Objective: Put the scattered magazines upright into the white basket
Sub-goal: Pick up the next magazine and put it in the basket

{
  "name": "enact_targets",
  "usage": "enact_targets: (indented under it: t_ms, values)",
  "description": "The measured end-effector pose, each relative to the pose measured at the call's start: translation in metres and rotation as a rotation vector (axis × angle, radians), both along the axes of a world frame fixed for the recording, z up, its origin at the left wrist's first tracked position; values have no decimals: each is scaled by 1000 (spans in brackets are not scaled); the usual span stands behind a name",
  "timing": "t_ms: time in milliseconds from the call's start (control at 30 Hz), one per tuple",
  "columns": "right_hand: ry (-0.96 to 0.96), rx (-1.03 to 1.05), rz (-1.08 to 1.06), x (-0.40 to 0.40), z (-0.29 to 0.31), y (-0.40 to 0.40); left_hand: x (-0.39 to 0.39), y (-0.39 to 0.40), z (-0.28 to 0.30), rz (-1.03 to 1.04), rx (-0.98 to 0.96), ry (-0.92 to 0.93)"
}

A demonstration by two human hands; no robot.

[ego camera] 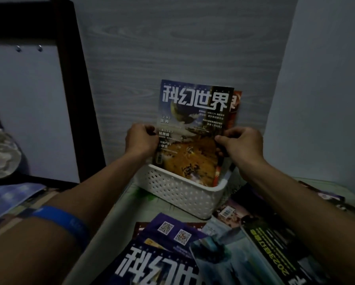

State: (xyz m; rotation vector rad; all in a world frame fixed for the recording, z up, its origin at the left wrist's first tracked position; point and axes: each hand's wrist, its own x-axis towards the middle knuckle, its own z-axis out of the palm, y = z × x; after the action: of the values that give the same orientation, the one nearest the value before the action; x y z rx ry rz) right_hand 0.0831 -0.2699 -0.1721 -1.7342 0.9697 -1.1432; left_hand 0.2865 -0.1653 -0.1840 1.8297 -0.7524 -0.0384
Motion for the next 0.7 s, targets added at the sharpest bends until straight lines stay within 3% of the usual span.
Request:
enact_targets:
  t_ms: [167,267,367,467,567,633,700]
  values:
    - [117,-127,4,-28,2,31,-37,33,3,8,-6,-126]
    - [232,-257,98,-77,6,64,-73,81,-10,-109,-17,-275]
    - [385,-299,206,-132,1,100,-119,131,-24,-224,23,-307]
    - [578,-256,298,-176,-8,125,-161,154,-20,-384,193,-213]
    - [747,-335,305,-211,-5,136,-191,158,-6,-620,507,12]
    - [929,-406,267,-233,0,139,-203,158,-1,-659,615,-11]
    - [1125,-256,332,-256,0,143,-210,158,1,-600,650,-189]
